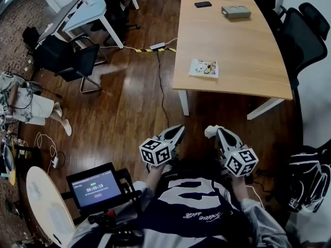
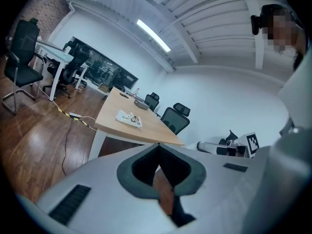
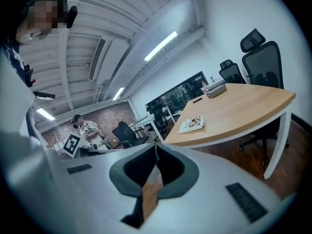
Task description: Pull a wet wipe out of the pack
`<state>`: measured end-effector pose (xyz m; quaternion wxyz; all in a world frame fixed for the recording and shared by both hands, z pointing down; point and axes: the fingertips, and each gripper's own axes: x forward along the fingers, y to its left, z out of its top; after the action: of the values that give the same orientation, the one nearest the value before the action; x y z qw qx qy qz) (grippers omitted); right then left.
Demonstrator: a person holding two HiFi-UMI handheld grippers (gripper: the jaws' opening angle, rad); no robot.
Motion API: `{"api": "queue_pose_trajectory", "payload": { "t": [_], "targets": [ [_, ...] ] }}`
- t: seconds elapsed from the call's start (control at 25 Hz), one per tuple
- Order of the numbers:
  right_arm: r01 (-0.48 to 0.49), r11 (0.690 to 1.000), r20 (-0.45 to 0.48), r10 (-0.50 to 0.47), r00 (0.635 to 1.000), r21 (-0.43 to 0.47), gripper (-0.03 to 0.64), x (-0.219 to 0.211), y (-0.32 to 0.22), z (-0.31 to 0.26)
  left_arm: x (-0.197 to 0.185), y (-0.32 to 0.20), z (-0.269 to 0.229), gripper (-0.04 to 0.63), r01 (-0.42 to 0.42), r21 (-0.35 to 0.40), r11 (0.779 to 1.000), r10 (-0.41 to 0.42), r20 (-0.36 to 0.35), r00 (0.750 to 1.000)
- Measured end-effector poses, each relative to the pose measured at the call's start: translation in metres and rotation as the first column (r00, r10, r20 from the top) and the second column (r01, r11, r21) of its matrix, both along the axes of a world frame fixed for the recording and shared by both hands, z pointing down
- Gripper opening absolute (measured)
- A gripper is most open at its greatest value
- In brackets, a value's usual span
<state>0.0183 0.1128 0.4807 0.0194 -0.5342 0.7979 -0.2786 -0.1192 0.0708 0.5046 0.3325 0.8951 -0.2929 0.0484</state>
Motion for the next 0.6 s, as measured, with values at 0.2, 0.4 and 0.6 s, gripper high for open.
{"api": "queue_pose_trajectory", "payload": {
  "t": [0.2, 0.4, 0.6],
  "targets": [
    [-0.03, 1.0, 0.006, 0.03, 1.0, -0.005, 0.0, -0.005, 0.016, 0.004, 0.005, 0.011, 0.004, 0.002, -0.051, 0.004, 0.999, 0.051, -0.018, 0.999],
    [-0.031, 1.0, -0.009, 0.031, 0.999, -0.001, 0.002, -0.007, 0.021, 0.003, 0.009, 0.014, 0.004, 0.002, -0.074, 0.003, 0.997, 0.074, -0.029, 0.997],
    [-0.022, 1.0, -0.017, 0.022, 1.0, 0.013, 0.002, -0.002, 0.011, -0.007, 0.007, 0.0, -0.005, 0.002, -0.043, 0.02, 0.999, 0.044, -0.046, 0.998]
  ]
}}
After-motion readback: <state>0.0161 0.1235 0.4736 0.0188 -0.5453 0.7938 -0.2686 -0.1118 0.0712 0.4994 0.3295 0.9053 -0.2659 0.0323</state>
